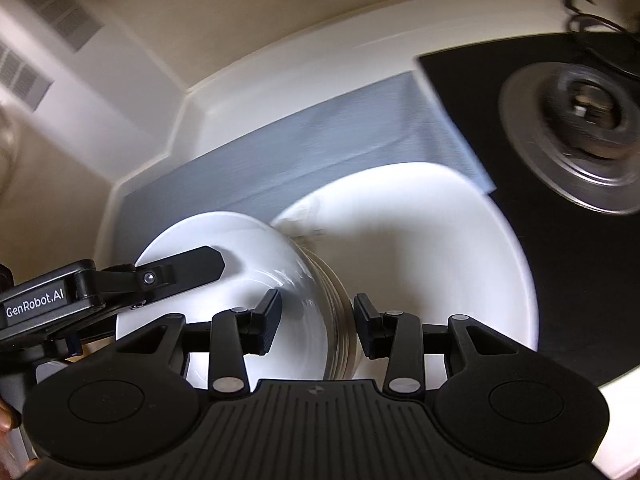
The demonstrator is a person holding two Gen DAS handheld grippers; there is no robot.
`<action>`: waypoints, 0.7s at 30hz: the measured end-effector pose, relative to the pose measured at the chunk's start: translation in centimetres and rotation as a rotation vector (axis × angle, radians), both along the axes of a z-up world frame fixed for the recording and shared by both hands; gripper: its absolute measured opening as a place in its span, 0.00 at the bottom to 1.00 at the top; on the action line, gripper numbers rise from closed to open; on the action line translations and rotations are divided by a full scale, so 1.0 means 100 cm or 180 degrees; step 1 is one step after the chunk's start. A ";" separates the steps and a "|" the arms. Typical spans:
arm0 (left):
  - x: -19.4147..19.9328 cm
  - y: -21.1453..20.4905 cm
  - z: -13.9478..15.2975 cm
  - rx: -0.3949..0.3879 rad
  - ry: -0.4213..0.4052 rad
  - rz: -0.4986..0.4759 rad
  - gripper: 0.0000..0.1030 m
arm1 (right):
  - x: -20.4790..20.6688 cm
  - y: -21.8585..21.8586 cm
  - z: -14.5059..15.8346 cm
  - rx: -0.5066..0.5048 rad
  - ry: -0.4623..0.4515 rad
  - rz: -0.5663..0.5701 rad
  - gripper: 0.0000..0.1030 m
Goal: Organize plates and bowls
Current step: 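Carry the bowl stack with both grippers over the flower-patterned plate stack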
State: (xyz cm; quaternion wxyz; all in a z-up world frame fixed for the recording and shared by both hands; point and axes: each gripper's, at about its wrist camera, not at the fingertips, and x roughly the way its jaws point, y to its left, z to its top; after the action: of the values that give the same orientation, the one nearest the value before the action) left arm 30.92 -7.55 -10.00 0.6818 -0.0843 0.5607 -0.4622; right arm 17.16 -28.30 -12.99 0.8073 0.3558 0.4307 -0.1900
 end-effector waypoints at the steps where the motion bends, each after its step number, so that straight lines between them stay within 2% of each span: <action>1: -0.003 -0.009 -0.003 0.0020 0.0014 -0.0049 0.67 | -0.004 -0.004 -0.001 -0.0010 0.0020 -0.0047 0.41; 5: -0.012 -0.035 -0.015 0.0066 0.0064 -0.0214 0.68 | -0.017 -0.016 -0.002 -0.0132 0.0101 -0.0149 0.41; 11: -0.014 -0.059 -0.029 0.0122 0.0061 -0.0224 0.68 | -0.023 -0.031 -0.013 -0.0127 0.0135 -0.0286 0.39; 14: -0.012 -0.061 -0.029 0.0114 0.0047 -0.0227 0.71 | -0.022 -0.040 -0.018 -0.0112 0.0092 -0.0320 0.38; 15: -0.011 -0.060 -0.029 0.0106 0.0063 -0.0229 0.76 | -0.021 -0.042 -0.018 -0.0119 0.0075 -0.0318 0.38; 18: -0.013 -0.052 -0.022 0.0148 -0.0010 -0.0258 0.92 | -0.021 -0.041 -0.012 -0.0175 0.0010 -0.0242 0.44; 19: -0.014 -0.047 -0.017 0.0173 -0.0089 -0.0235 0.98 | -0.022 -0.039 -0.008 -0.0220 -0.0030 -0.0180 0.52; 20: -0.014 -0.040 -0.012 0.0180 -0.0144 -0.0215 1.00 | -0.024 -0.038 -0.004 -0.0266 -0.0059 -0.0127 0.62; 21: -0.015 -0.032 -0.006 0.0169 -0.0194 -0.0180 0.99 | -0.027 -0.037 0.001 -0.0311 -0.0078 -0.0104 0.66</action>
State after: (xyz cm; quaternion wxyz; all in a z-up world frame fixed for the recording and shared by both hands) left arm 29.40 -10.77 -10.55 0.6872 -0.0362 0.5540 -0.4686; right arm 14.49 -31.98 -12.91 0.8258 0.3252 0.4051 -0.2196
